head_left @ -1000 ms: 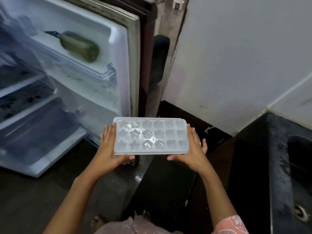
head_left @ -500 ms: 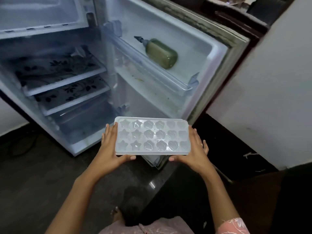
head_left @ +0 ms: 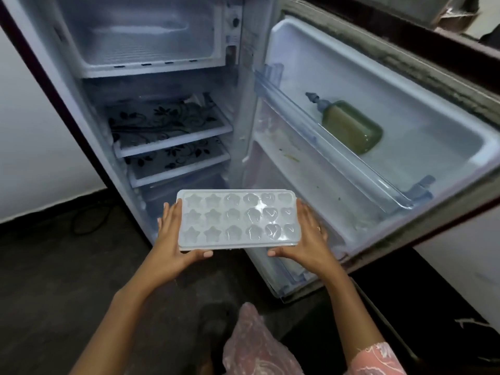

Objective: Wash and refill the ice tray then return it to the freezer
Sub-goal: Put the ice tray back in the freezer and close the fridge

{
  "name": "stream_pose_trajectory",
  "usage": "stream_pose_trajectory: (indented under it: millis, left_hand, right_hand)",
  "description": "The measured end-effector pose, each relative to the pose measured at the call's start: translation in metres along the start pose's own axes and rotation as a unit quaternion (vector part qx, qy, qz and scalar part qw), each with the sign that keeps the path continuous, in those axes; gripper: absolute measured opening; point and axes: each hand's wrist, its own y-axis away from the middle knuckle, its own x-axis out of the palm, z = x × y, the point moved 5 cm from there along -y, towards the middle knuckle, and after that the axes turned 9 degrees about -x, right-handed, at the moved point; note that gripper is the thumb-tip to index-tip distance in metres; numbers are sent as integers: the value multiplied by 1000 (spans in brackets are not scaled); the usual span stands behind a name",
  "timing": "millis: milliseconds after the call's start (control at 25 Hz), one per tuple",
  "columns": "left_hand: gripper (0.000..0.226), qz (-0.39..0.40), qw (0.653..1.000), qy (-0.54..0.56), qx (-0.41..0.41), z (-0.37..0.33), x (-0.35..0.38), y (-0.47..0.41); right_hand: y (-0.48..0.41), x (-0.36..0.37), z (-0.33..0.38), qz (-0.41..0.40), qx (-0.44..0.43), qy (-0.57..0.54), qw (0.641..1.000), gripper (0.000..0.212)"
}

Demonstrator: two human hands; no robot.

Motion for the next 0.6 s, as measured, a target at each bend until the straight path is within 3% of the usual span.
stream_pose_trajectory:
  millis: [240, 440, 600]
  left_hand:
    - [109, -36, 999, 18, -8, 8, -42, -49]
    - [123, -76, 996, 27, -41, 10, -73, -98]
    - [115, -99, 994, 25, -32, 8, -96, -135]
  right_hand:
    - [-88, 10, 22, 9, -52, -19, 998, 135]
    - [-165, 7, 40, 17, -86, -32, 996, 133]
    - [-219, 6, 52, 22, -110, -47, 993, 133]
